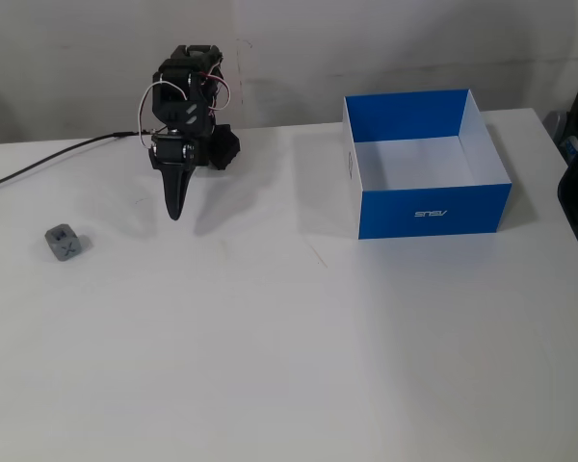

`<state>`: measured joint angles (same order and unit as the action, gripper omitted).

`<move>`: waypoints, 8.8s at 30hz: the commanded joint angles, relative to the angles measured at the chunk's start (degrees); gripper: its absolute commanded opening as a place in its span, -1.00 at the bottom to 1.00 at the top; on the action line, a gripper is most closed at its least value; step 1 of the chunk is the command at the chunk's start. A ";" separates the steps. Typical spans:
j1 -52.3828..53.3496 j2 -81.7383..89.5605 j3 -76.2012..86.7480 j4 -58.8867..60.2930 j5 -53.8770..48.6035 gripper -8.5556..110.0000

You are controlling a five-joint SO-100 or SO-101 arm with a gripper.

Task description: Grasp the gray block and put it in the box.

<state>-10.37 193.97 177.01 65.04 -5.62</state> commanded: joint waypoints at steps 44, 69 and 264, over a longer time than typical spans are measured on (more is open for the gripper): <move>0.44 0.53 1.14 0.09 2.55 -0.85; -15.03 -28.04 -34.01 10.28 10.72 -0.85; 4.83 -94.22 -122.17 22.50 12.13 -0.84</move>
<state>-10.37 94.13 61.70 87.01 5.19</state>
